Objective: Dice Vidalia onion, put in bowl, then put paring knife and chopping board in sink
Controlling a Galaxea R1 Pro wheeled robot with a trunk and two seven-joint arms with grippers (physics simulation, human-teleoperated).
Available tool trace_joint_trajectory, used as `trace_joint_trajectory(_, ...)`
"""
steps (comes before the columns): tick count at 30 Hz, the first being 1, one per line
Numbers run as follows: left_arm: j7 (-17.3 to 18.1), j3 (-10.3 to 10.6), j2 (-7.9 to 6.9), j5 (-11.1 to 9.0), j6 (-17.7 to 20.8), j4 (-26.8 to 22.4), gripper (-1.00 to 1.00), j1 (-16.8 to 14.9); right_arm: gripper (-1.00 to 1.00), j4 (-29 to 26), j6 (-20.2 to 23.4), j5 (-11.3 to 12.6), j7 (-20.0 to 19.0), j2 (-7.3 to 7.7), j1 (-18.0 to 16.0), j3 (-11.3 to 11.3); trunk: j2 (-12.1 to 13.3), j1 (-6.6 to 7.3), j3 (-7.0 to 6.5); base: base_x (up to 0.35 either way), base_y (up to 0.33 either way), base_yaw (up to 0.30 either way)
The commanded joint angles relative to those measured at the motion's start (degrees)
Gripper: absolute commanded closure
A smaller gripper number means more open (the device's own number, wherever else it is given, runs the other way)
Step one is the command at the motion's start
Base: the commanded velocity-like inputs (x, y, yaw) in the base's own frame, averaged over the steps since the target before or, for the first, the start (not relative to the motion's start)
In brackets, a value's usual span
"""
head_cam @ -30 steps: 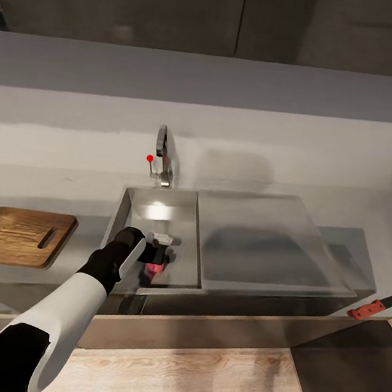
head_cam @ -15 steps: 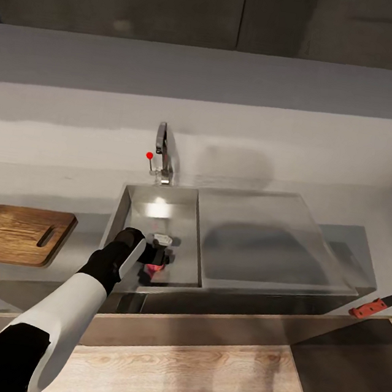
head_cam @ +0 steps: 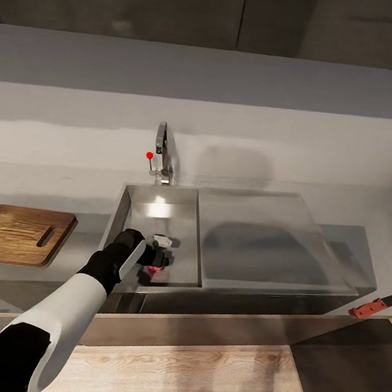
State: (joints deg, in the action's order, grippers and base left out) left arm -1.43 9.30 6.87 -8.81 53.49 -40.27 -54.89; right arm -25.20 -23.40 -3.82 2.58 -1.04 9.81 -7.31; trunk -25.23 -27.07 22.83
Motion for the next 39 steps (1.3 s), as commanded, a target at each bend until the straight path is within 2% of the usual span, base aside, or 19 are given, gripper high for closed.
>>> trace_joint_trajectory(1, -0.15, 0.12, -0.02, -0.29, 0.21, 0.02, -1.0, -0.04, -1.0, -0.11, -0.04, -0.41, 0.14, -0.05, 0.04, -0.24, -0.09, -0.03, 0.08, 0.0, 0.0, 0.0)
trace_joint_trajectory(2, -0.15, 0.12, -0.02, -0.27, 0.21, 0.05, -1.0, -0.04, -1.0, -0.11, -0.05, -0.4, 0.14, -0.07, 0.04, -0.24, -0.09, -0.03, 0.08, 0.0, 0.0, 0.0)
trace_joint_trajectory(3, -0.15, 0.11, -0.02, -0.26, 0.21, 0.05, 1.0, -0.04, -1.0, -0.11, -0.06, -0.42, 0.14, -0.06, 0.04, -0.24, -0.09, -0.03, 0.08, 0.0, 0.0, 0.0)
trace_joint_trajectory(21, -0.15, 0.02, -0.01, -0.24, 0.24, -1.26, 1.0, -0.04, -1.0, -0.11, 0.0, -0.42, 0.16, -0.1, 0.04, -0.24, -0.09, -0.03, -0.29, 0.0, 0.0, -0.007)
trace_joint_trajectory(30, -0.24, 0.1, -0.02, -0.28, 0.86, -12.21, 1.0, -0.04, -1.0, -0.11, 0.0, -0.49, 0.19, -0.08, 0.04, -0.24, -0.09, -0.03, -1.1, 0.0, 0.0, -0.003)
trace_joint_trajectory(35, -0.24, 0.11, -0.07, -0.39, 1.01, -16.72, 1.0, -0.04, -1.0, -0.11, -0.01, -0.49, 0.22, -0.1, 0.04, -0.24, -0.09, -0.03, -1.55, 0.0, 0.0, 0.0)
trace_joint_trajectory(38, -0.2, 0.11, -0.34, -0.41, 2.02, -20.95, 1.0, 0.12, -1.0, -0.1, -0.01, -0.49, 0.17, -0.1, 0.04, -0.24, -0.09, -0.03, -1.82, 0.0, 0.0, 0.0)
trace_joint_trajectory(39, -0.19, 0.11, -0.81, -0.41, 3.2, -24.48, 1.0, 0.74, -1.0, -0.07, 0.0, -0.49, 0.16, -0.1, 0.04, -0.24, -0.09, -0.03, -1.91, 0.0, 0.0, 0.0)
